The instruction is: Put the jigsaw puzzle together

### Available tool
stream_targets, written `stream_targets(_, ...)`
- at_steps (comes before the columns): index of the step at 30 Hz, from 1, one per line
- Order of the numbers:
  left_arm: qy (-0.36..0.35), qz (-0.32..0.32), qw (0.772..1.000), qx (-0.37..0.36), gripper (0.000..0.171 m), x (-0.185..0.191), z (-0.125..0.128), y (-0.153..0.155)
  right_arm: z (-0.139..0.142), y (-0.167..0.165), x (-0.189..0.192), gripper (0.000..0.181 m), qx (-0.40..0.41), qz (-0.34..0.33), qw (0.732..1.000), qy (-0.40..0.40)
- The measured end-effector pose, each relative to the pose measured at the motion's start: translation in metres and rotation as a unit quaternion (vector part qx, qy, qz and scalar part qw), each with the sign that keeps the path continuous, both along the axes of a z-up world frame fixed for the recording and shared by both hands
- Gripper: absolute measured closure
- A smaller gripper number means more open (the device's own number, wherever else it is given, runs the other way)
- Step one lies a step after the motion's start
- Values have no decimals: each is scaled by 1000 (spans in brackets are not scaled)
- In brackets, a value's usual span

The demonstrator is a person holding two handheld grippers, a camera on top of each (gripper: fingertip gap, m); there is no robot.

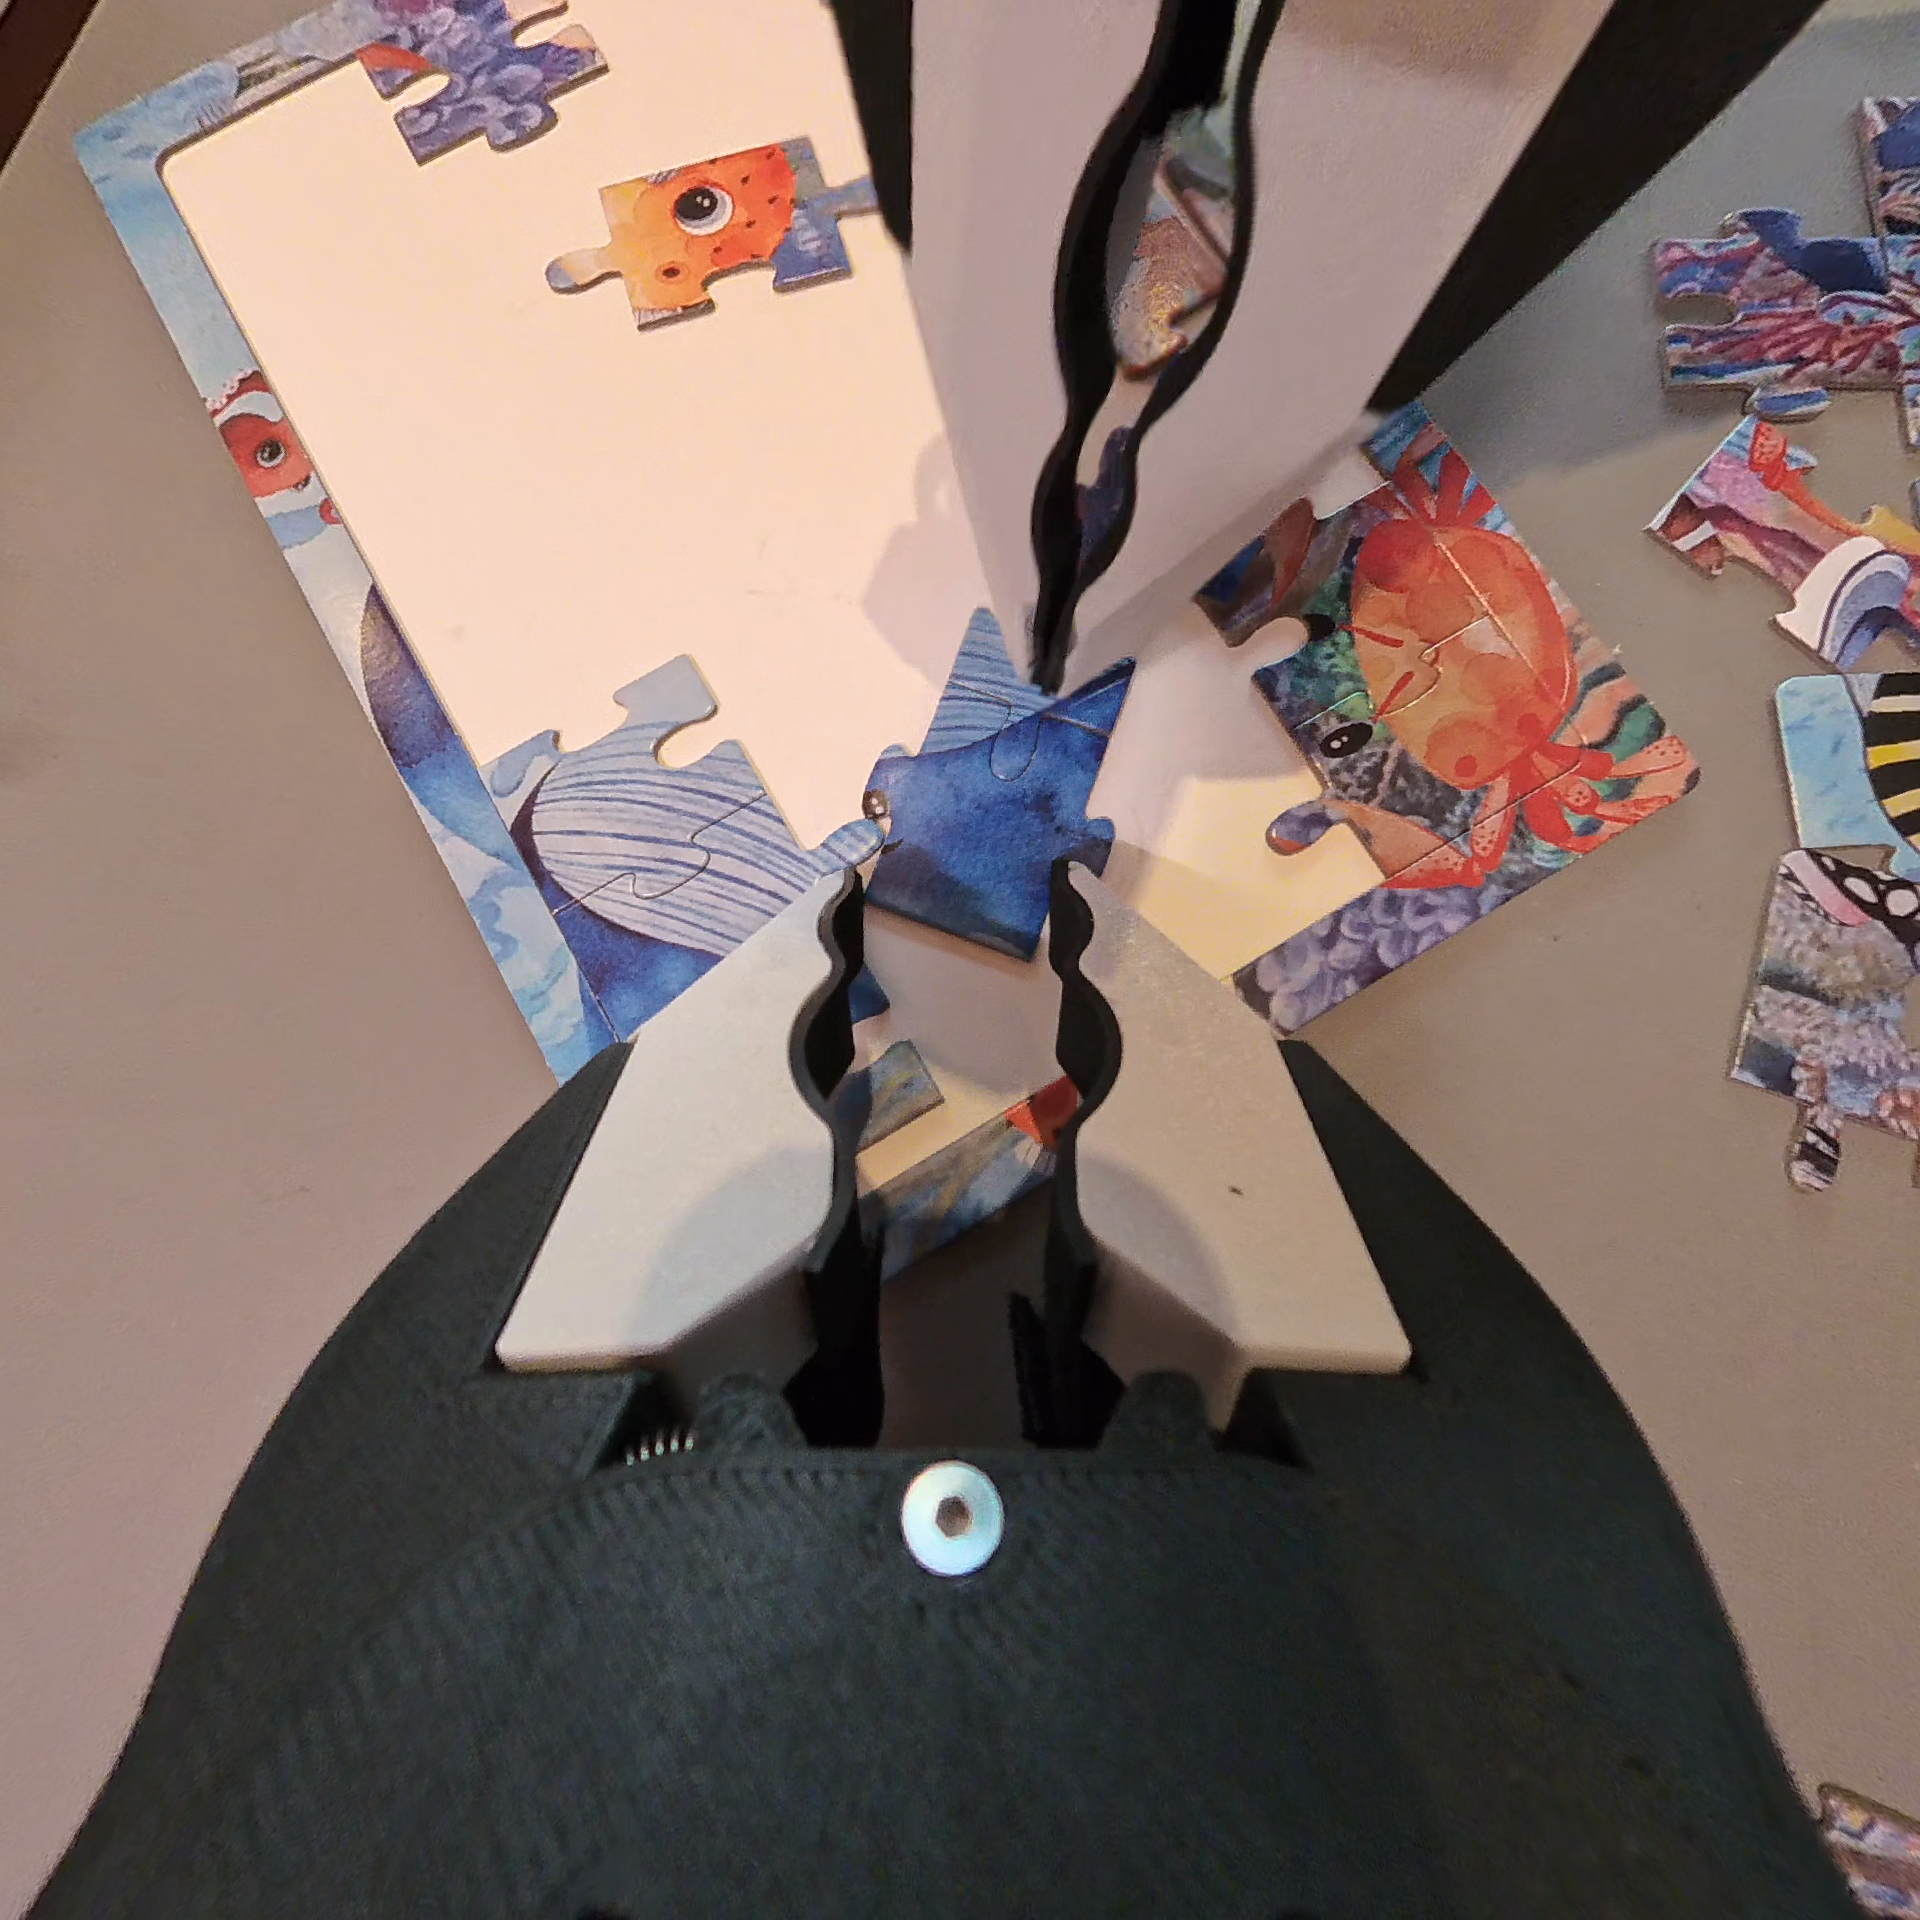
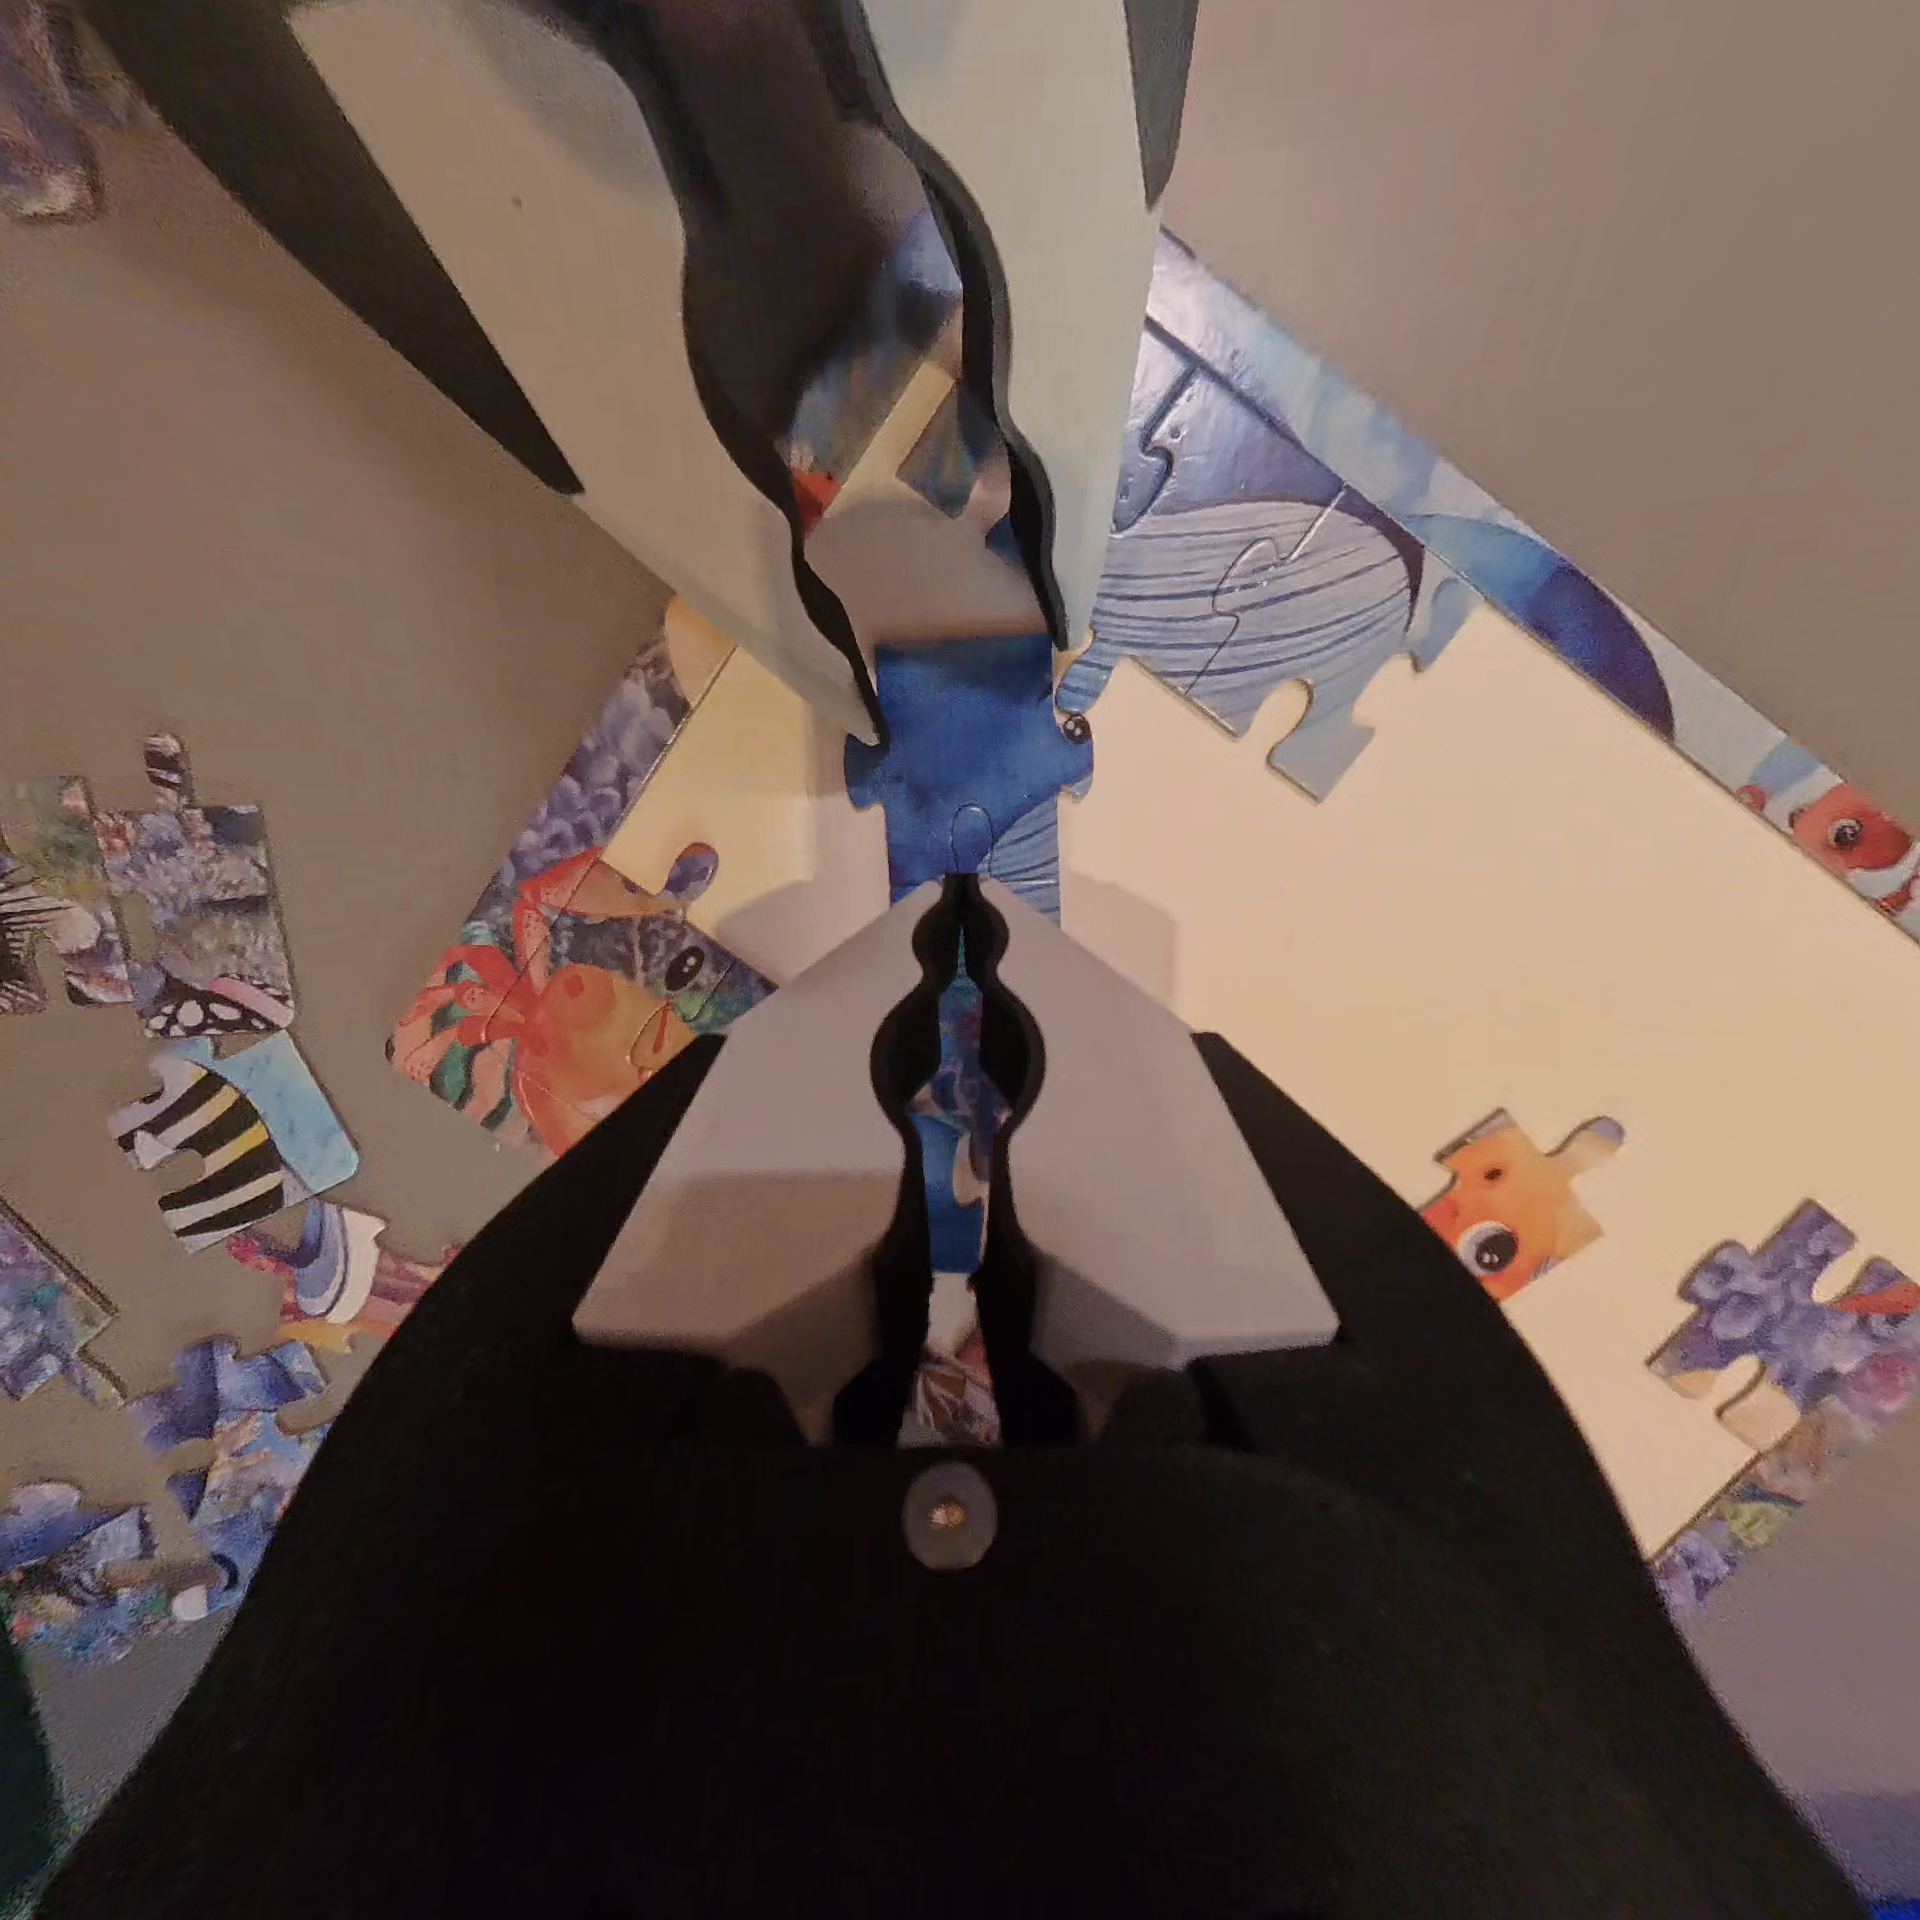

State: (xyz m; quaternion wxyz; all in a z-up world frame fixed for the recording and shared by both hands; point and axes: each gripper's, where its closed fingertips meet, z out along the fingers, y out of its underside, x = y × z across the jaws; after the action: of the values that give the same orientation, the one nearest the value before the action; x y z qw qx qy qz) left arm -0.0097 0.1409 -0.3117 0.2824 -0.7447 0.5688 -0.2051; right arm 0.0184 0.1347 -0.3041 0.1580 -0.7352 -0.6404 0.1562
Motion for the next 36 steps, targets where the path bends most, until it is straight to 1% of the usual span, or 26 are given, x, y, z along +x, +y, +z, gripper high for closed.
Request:
stream_targets(3,4,-4,1000,2,136,0,1,1,21,6,9,181,27,-32,999,25)
stream_targets(5,9,-10,1000,8,133,0,2,2,21,3,33,161,33,-48,998,-9)
stream_targets(6,7,-15,1000,7,132,2,2,1,16,-4,44,151,18,-52,998,-29)
stream_targets(8,3,-22,1000,-2,132,6,1,-3,4,-15,62,137,4,-50,997,-63)
stream_targets(9,3,-23,1000,-4,131,7,1,-4,-2,-20,65,134,-3,-47,997,-65)
stream_targets(11,9,-24,1000,0,130,7,0,-4,-10,-20,64,137,-3,-49,997,-56)
stream_targets(12,10,-23,1000,1,130,6,0,-4,-9,-20,60,147,-1,-47,998,-34)
stream_targets(14,9,-19,1000,0,130,6,0,-4,-9,-19,60,149,-6,-54,998,-20)
stream_targets(17,8,-17,1000,-3,129,6,0,-5,-9,-16,62,164,-18,-65,998,-11)
stream_targets(23,5,-16,1000,-5,129,6,0,-4,-9,-21,68,165,-22,-50,998,-37)
stream_targets(27,3,-11,1000,-3,129,6,0,-2,-9,-30,81,165,-38,-45,996,-72)
stream_targets(30,0,1,1000,2,129,7,0,1,-5,-38,90,165,-46,-42,994,-92)
stream_targets(33,-3,27,1000,14,129,8,1,7,1,-38,88,164,-40,-45,995,-78)
stream_targets(35,-5,49,999,18,129,9,1,11,-1,-38,87,164,-39,-49,995,-79)
stream_targets(36,-2,49,999,23,130,9,1,10,-2,-36,86,164,-32,-51,995,-80)
